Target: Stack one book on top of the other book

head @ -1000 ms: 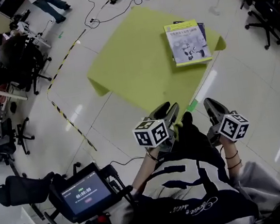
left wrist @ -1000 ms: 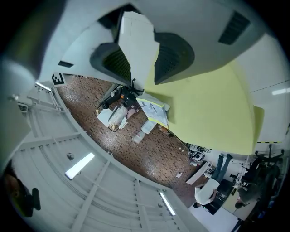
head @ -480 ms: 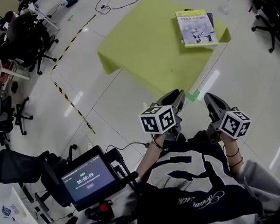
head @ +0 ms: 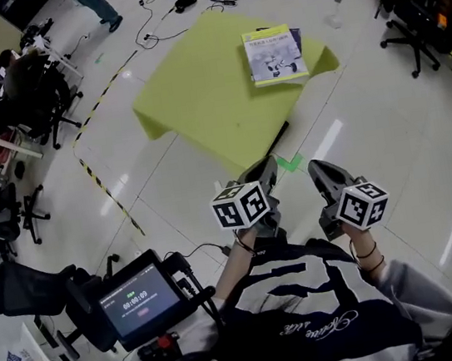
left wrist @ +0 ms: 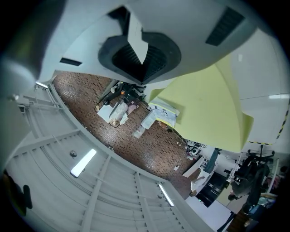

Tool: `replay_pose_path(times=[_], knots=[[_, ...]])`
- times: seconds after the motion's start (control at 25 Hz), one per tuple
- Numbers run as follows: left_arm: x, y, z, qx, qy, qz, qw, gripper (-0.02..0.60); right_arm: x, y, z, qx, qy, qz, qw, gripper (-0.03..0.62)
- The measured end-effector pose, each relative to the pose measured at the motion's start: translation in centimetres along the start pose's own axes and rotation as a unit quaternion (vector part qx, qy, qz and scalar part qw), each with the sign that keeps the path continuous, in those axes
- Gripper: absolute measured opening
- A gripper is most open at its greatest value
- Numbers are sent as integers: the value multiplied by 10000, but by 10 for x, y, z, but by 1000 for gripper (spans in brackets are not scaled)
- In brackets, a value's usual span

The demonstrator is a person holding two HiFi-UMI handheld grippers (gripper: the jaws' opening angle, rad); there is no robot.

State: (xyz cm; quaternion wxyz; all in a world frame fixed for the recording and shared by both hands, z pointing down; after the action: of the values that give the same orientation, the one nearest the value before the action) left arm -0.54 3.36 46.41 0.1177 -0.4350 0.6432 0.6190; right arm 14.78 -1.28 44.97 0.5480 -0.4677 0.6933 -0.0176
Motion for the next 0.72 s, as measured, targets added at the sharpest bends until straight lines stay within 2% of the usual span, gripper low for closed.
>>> replay_pose_path(times=[0.2, 0.48, 0.72], knots=[[-44, -50, -29, 11, 40, -2, 10000, 5, 1, -40, 50, 37, 51, 99, 9999, -8], [-102, -108, -30, 226, 57, -13, 9997, 5, -17, -65, 105, 232, 313, 252, 9989, -8], [-118, -134, -10, 373, 4, -127, 9992, 5, -28, -58, 119, 479, 422, 301, 9975, -6]])
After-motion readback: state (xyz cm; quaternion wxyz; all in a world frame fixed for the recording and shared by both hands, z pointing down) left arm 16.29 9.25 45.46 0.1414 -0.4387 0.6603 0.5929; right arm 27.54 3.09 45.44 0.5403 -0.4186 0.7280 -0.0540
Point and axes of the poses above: the fingertips, and each gripper's own axes: z backward along the fingers, y to its left, x out of its top, the point moved 5 cm from there along z, backward along the fingers, and after that the axes turned 13 degrees about -x, right-handed, at the moved point
